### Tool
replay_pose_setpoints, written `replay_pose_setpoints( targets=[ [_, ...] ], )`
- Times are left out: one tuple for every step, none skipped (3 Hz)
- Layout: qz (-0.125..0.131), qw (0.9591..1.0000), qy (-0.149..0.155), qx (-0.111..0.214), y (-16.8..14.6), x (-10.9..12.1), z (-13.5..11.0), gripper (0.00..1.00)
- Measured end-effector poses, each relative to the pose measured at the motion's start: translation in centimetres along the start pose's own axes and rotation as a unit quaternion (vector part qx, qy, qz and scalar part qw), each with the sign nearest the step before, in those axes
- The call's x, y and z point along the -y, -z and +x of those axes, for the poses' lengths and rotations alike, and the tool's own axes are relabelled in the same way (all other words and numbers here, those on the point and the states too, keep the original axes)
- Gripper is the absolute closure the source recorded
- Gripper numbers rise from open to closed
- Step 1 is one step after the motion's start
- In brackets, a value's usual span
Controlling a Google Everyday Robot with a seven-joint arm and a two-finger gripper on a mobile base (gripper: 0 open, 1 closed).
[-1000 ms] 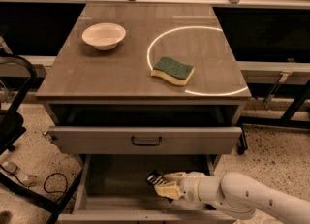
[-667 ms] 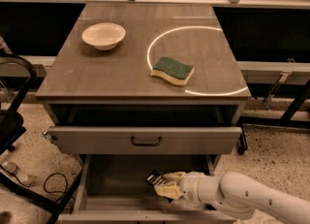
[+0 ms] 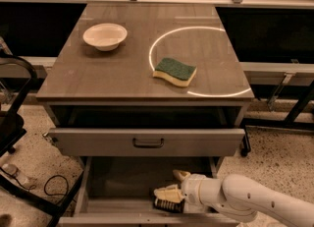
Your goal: Place rxbar chocolate into middle drawer
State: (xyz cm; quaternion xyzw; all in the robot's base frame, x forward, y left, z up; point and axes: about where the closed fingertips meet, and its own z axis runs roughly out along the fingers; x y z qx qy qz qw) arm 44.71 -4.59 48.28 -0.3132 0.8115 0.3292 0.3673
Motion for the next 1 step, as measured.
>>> replay_pose_setpoints(
  targets=[
    [-0.001,1.0000,0.000,0.000,-0.05,-0.05,-0.01,0.00]
  ],
)
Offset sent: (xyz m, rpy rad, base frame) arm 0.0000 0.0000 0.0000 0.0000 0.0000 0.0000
